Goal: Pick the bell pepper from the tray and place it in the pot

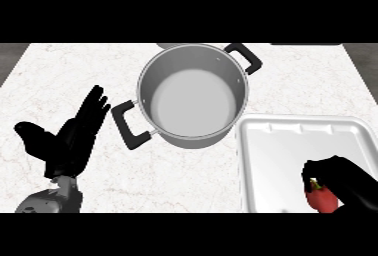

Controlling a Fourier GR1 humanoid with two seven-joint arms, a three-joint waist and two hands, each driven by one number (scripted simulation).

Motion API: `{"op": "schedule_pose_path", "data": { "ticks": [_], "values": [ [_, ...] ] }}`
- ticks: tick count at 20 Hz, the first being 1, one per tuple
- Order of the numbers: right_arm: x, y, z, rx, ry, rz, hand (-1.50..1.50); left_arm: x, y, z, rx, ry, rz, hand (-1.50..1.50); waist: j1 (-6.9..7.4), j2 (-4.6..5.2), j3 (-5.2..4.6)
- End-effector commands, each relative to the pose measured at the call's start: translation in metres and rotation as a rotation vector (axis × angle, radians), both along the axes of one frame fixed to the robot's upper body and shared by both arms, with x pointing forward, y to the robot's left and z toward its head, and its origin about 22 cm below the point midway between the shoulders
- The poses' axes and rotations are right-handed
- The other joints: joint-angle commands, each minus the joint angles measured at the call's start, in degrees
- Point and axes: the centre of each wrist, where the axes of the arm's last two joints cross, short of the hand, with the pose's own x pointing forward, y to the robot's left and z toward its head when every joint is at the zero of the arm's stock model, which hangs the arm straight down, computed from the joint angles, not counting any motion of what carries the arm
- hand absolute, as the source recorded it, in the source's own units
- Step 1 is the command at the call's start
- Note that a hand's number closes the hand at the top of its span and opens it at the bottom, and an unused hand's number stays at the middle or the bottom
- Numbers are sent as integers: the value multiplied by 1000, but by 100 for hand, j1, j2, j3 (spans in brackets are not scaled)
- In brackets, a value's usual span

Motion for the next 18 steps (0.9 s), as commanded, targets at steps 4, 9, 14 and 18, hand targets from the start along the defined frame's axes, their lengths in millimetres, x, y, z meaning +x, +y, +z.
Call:
{"op": "schedule_pose_path", "data": {
  "ticks": [4, 9, 14, 18],
  "values": [
    [51, 90, 21, 28, 103, -260, 150, 8, 2, -1, 19, -10, 1, 0, 48, 6, -1],
    [69, 79, 54, 33, -111, -411, 150, -2, 4, -9, 4, -9, -3, 0, 19, -13, 4],
    [44, 69, 93, 113, -267, -380, 150, 3, 3, -7, 8, 2, 13, 0, -50, -19, 6],
    [50, 90, 129, 205, -331, -314, 150, 4, 9, -3, -10, 17, -4, 0, -10, -12, 5]
  ]
}}
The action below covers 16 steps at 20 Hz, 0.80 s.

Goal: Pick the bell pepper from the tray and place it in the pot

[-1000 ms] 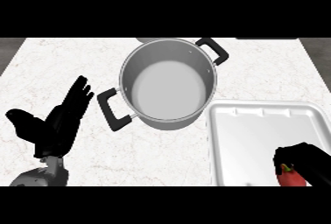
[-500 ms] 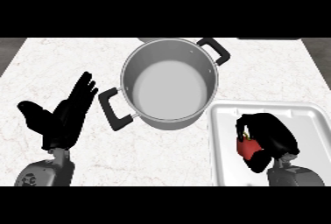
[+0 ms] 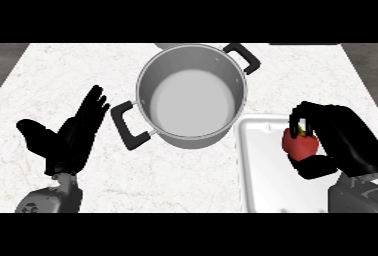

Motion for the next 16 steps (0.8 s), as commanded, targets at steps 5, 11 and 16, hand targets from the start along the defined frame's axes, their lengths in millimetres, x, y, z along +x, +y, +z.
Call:
{"op": "schedule_pose_path", "data": {
  "ticks": [5, 11, 16],
  "values": [
    [-35, 12, 82, 106, -276, 151, 150, -15, -8, -13, 13, 10, -4, 0, -3, -23, -1],
    [-10, 41, 144, 226, -329, 232, 150, 5, -3, 15, 20, -15, -2, 0, 69, -7, -3],
    [5, 89, 158, 246, -307, 188, 150, -9, -1, 1, 4, -11, -24, 0, 110, 2, -5]
  ]
}}
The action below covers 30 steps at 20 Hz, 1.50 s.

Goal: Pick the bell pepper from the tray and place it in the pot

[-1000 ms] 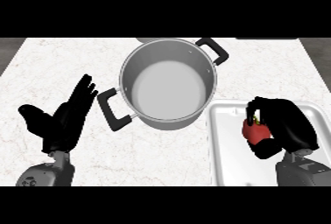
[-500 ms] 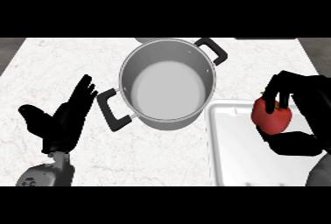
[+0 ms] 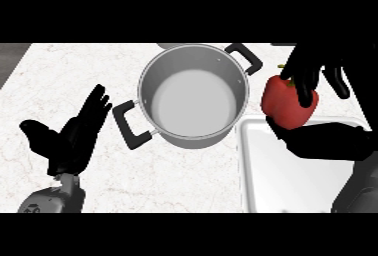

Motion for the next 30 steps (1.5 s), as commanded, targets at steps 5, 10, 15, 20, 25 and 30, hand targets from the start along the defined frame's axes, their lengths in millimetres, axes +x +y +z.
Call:
{"op": "schedule_pose_path", "data": {
  "ticks": [5, 10, 15, 20, 25, 30],
  "values": [
    [35, 58, 33, 36, 65, -26, 150, 17, -2, 14, -4, 2, -6, 0, 9, 16, 0],
    [79, 81, 8, -16, 118, -49, 150, 13, -6, 2, -10, 0, -18, 0, 27, 35, 1],
    [101, 102, -31, -30, 161, -38, 150, -6, -6, 0, 6, -4, -23, 0, 72, 31, 2],
    [131, 102, -60, 9, 325, -39, 150, 1, -9, 4, -5, -11, -18, 0, 121, 49, 2],
    [138, 112, -92, 90, 493, -39, -150, 11, 3, -7, 11, -15, -20, 0, 107, 53, 0],
    [142, 110, -83, 335, 511, 18, -150, 0, -12, -7, -4, -8, -18, 0, 110, 32, 4]
  ]
}}
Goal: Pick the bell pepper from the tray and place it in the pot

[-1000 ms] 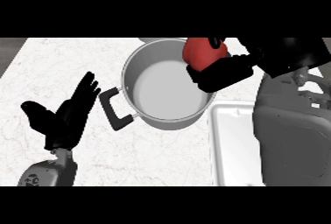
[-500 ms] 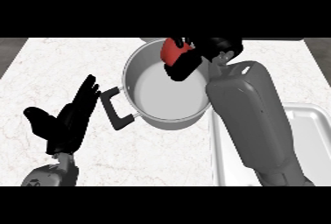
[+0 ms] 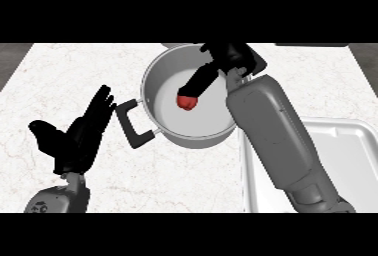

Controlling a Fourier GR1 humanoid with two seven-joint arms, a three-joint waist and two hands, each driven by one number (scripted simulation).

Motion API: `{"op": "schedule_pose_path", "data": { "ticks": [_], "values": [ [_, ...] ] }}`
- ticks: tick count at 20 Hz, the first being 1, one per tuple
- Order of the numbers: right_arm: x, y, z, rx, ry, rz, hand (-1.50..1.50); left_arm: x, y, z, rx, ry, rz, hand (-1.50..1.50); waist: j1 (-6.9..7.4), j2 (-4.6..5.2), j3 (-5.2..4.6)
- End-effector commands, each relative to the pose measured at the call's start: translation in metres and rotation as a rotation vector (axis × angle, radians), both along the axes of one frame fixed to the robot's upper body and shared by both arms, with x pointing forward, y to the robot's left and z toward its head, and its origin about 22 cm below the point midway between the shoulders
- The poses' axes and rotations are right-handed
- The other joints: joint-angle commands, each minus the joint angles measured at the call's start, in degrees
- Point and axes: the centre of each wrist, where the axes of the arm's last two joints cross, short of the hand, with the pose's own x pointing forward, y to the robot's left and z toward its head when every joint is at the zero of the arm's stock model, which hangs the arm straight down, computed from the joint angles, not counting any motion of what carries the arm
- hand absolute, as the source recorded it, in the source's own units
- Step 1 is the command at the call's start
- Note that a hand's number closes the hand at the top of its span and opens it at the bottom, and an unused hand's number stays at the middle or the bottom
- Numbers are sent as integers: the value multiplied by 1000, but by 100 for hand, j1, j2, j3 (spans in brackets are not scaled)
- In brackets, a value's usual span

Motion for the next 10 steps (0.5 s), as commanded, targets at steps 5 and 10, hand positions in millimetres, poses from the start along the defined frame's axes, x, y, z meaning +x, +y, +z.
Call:
{"op": "schedule_pose_path", "data": {
  "ticks": [5, 10],
  "values": [
    [-3, -15, -1, 375, -193, -141, -150, 2, 6, 2, -3, 16, 9, 0, -80, -14, 4],
    [16, -36, 16, 473, -251, -247, -150, -6, -1, 10, -6, -5, 9, 0, -60, -14, 3]
  ]
}}
